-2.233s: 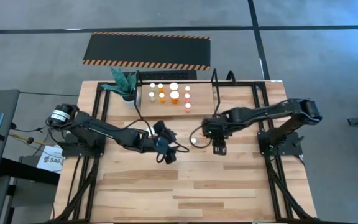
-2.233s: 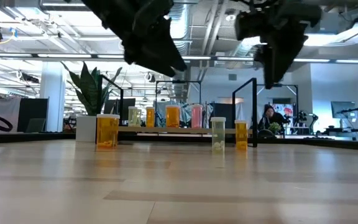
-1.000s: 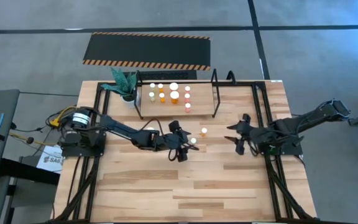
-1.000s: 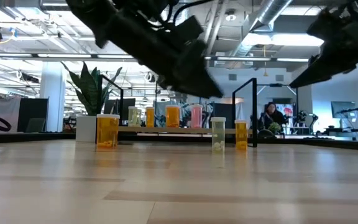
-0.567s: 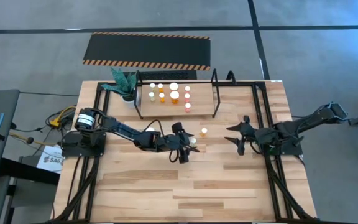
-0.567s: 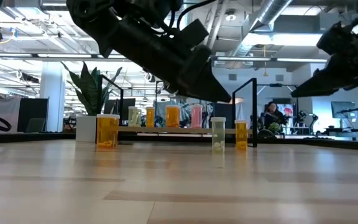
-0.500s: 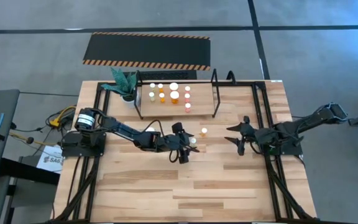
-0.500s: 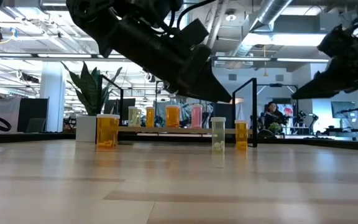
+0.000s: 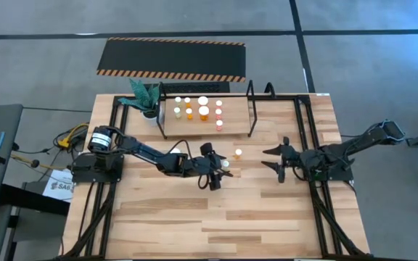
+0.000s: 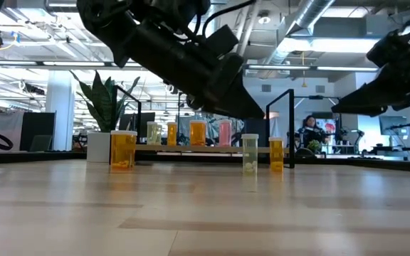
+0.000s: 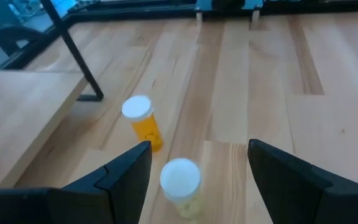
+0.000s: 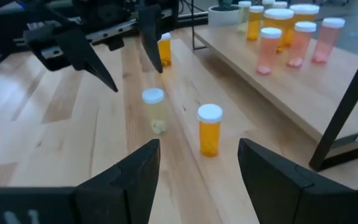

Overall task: Pick and place medicine bottles onto shelf by color
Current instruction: Put the yellow pill bottle on the shelf aligned with the other yellow pill bottle

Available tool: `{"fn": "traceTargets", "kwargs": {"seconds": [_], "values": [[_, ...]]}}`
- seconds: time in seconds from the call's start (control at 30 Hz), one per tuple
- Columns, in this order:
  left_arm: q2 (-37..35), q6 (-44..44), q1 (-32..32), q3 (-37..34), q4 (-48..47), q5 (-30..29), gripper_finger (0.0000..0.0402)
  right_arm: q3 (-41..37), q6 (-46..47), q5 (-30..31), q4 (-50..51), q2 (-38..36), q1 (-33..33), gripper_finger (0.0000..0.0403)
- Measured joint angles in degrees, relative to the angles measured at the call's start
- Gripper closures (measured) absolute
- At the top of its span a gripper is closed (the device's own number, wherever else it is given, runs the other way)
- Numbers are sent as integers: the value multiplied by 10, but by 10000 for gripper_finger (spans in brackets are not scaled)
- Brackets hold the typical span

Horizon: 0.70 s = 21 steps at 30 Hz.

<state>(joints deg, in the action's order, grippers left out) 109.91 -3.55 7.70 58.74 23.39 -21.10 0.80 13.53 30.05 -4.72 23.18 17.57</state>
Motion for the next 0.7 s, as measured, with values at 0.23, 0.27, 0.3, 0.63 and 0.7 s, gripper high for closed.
{"fn": "traceTargets", "kwargs": {"seconds": [0.23, 0.27, 0.3, 0.63, 0.7], "values": [[23, -10, -3, 2, 33, -17, 147, 0, 34, -1, 9, 0, 0, 163], [27, -11, -3, 1, 33, -17, 147, 0, 34, -2, 9, 0, 0, 163], [30, -12, -3, -1, 26, -18, 147, 0, 34, -2, 9, 0, 0, 163], [58, -18, -3, 0, 56, -22, 147, 0, 34, -2, 9, 0, 0, 163], [65, -19, -3, 0, 57, -23, 147, 0, 36, -2, 9, 0, 0, 163]]}}
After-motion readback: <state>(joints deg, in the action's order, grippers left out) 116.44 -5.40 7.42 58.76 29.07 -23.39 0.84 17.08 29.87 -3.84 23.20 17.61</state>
